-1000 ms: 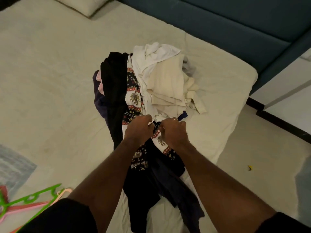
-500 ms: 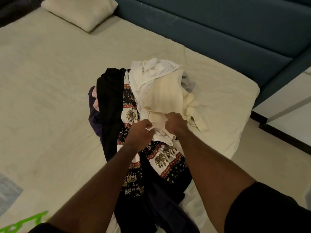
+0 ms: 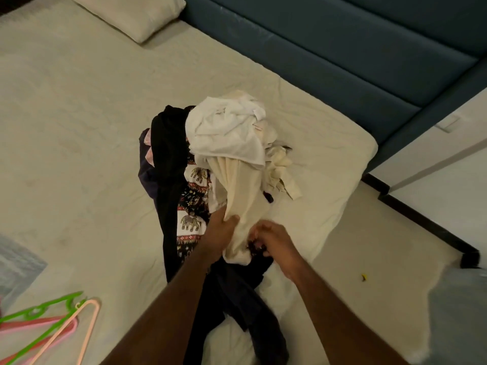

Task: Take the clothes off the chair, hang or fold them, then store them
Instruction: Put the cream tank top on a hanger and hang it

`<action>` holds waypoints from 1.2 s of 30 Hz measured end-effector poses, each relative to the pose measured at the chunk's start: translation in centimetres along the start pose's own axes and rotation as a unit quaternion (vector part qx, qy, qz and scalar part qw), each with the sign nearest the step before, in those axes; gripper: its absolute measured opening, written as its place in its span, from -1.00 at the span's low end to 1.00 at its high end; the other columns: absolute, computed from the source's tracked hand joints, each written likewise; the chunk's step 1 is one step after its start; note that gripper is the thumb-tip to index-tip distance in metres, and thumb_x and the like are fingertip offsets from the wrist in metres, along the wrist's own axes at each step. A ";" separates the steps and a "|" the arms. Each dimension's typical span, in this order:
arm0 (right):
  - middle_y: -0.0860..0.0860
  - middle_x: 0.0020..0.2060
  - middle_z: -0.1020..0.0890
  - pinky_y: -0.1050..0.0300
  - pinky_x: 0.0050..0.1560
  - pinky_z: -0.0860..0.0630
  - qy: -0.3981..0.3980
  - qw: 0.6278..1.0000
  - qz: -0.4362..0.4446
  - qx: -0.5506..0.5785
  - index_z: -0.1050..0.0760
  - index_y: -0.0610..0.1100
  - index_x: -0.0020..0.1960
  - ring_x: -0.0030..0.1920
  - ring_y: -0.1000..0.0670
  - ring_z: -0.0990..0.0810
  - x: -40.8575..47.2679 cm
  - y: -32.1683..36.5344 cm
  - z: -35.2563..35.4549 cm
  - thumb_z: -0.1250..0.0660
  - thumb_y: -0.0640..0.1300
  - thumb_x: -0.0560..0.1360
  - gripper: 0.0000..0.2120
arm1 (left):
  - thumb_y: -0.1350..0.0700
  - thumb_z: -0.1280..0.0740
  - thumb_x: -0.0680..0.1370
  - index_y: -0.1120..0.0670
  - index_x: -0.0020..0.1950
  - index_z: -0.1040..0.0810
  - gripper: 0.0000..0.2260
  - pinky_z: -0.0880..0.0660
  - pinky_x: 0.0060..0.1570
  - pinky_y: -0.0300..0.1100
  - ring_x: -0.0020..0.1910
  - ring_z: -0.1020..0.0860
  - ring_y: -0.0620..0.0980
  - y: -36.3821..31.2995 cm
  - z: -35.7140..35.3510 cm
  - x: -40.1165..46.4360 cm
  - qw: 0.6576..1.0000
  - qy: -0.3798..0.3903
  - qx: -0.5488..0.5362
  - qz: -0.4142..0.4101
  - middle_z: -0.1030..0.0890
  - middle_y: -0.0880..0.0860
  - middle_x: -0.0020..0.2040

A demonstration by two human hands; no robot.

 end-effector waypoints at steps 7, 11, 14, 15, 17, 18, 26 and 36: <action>-0.10 0.17 -0.68 -0.23 0.22 -0.59 -0.105 0.971 -0.059 0.208 -0.53 -0.09 0.35 0.15 -0.15 -0.67 0.4 -1.3 0.0 -0.53 -0.07 0.48 -0.53 | 0.26 -0.43 0.53 0.28 -0.01 -0.62 -0.91 -0.43 -0.09 -0.33 -0.22 -0.51 -0.31 3.6 -3.7 -10.0 0.937 0.275 0.204 0.070 -0.55 -0.21 -0.22; 0.05 0.32 -0.58 -0.13 0.36 -0.51 -0.078 0.994 0.060 0.054 -0.39 0.02 0.50 0.31 -0.01 -0.56 -4.3 1.0 -1.0 -0.57 0.05 0.36 -0.24 | -0.09 -0.38 0.39 0.02 0.18 -0.61 -0.60 -0.45 0.14 -0.04 0.10 -0.62 -0.10 2.9 -0.8 -11.6 0.984 0.098 -0.043 0.139 -0.71 -0.09 -0.01; 0.11 0.42 -0.48 0.07 0.39 -0.48 0.087 0.987 0.128 -0.040 -0.25 0.11 0.56 0.41 0.10 -0.45 -9.4 1.1 -2.8 -0.61 0.19 0.29 -0.06 | -0.05 -0.36 0.45 0.04 0.40 -0.49 -0.48 -0.55 0.14 0.05 0.21 -0.63 0.13 1.9 -1.7 -12.0 0.960 0.048 -0.231 0.153 -0.67 0.11 0.22; 0.15 0.43 -0.46 0.10 0.38 -0.47 0.117 0.983 0.134 -0.051 -0.22 0.16 0.57 0.42 0.13 -0.43 -10.4 0.8 -2.5 -0.62 0.18 0.29 -0.04 | -0.01 -0.36 0.49 0.05 0.44 -0.48 -0.50 -0.55 0.18 0.10 0.23 -0.61 0.19 1.2 -2.2 -11.8 0.954 0.045 -0.256 0.147 -0.64 0.18 0.26; 0.21 0.36 -0.52 0.07 0.32 -0.52 0.109 0.985 0.120 -0.055 -0.26 0.28 0.52 0.35 0.14 -0.50 -10.5 1.0 0.2 -0.64 0.19 0.26 -0.07 | -0.11 -0.30 0.62 0.07 0.44 -0.50 -0.56 -0.49 0.30 0.13 0.28 -0.59 0.21 -0.8 -3.1 -11.0 0.946 0.016 -0.291 0.145 -0.62 0.21 0.30; 0.22 0.30 -0.56 0.06 0.29 -0.54 0.079 0.989 0.110 -0.052 -0.31 0.30 0.47 0.31 0.13 -0.54 -10.0 1.6 1.9 -0.65 0.17 0.26 -0.14 | -0.21 -0.22 0.65 0.09 0.45 -0.49 -0.50 -0.46 0.33 0.13 0.28 -0.59 0.20 -2.2 -3.7 -10.4 0.940 0.005 -0.309 0.146 -0.62 0.20 0.30; 0.09 0.43 -0.49 0.10 0.40 -0.41 -0.028 0.953 0.266 -0.141 -0.30 0.13 0.54 0.38 0.08 -0.49 -10.6 12.4 4.8 -0.55 0.02 0.46 -0.27 | -0.49 -0.17 0.48 0.02 0.20 -0.66 -0.33 -0.64 0.04 0.03 0.00 -0.69 0.18 -8.2 -4.5 -8.0 0.963 -0.040 -0.240 0.119 -0.72 0.16 0.00; 0.03 -0.14 -0.72 0.19 -0.02 -0.54 -0.004 0.987 0.161 -0.024 -0.69 -0.08 -0.14 -0.05 0.00 -0.68 -10.0 5.7 7.9 -0.48 0.41 0.31 -0.47 | 0.09 -0.37 0.55 0.18 0.03 -0.67 -0.81 -0.59 -0.14 -0.06 -0.13 -0.60 0.13 -5.5 -5.0 -11.2 0.922 0.005 -0.362 0.136 -0.61 0.21 -0.04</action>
Point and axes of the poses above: each hand's wrist, its own x-axis towards the middle knuckle, its own z-axis out of the back of the hand, y = z × x, the point moved 7 cm from there along x, towards the middle knuckle
